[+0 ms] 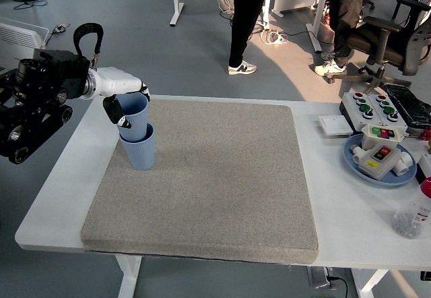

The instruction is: Push cup pick cup insert cup

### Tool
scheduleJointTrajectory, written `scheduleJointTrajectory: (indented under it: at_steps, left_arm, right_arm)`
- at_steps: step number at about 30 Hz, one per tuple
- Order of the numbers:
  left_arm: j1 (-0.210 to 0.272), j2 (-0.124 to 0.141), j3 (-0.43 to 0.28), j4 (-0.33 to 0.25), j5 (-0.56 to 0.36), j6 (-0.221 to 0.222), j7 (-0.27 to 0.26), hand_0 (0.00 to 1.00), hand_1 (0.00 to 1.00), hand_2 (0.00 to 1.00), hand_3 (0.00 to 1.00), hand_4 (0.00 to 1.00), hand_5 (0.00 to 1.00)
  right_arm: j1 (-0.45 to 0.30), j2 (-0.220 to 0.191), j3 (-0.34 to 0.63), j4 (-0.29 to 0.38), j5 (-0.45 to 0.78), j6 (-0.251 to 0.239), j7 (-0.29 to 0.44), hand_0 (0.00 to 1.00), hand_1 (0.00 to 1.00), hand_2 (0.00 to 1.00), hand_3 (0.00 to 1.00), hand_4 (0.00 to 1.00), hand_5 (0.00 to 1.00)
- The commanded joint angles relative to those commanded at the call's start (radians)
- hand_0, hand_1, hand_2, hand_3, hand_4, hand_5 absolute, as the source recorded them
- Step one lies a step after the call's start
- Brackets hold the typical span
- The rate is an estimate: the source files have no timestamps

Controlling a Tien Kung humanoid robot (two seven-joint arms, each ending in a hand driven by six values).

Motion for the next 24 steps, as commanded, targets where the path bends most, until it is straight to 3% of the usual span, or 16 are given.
scheduleJointTrajectory:
  at_steps: [20,21,24]
  left_arm:
    - [0.005,-0.011,0.029,0.034,-0.103,0.020,-0.012,0.448,0.607,0.665,0.583,0.838,0.151]
    - [0.005,-0.012,0.035,0.039,-0.110,0.031,-0.014,0.663,0.787,0.890,0.892,0.944,0.332]
    - [0.006,-0.016,0.042,0.049,-0.119,0.064,-0.019,0.663,0.787,0.890,0.892,0.944,0.332]
  right_arm:
    - [0.000,-0.001,0.004,0.000,-0.006,0.001,-0.001,0.528,0.546,0.502,0.599,0.197,0.998]
    - [-0.001,-0.001,0.004,0.000,-0.007,0.000,-0.001,0.528,0.546,0.502,0.599,0.197,0.998]
    - [-0.002,-0.001,0.004,0.000,-0.007,0.000,-0.001,0.528,0.546,0.502,0.599,0.197,0.998]
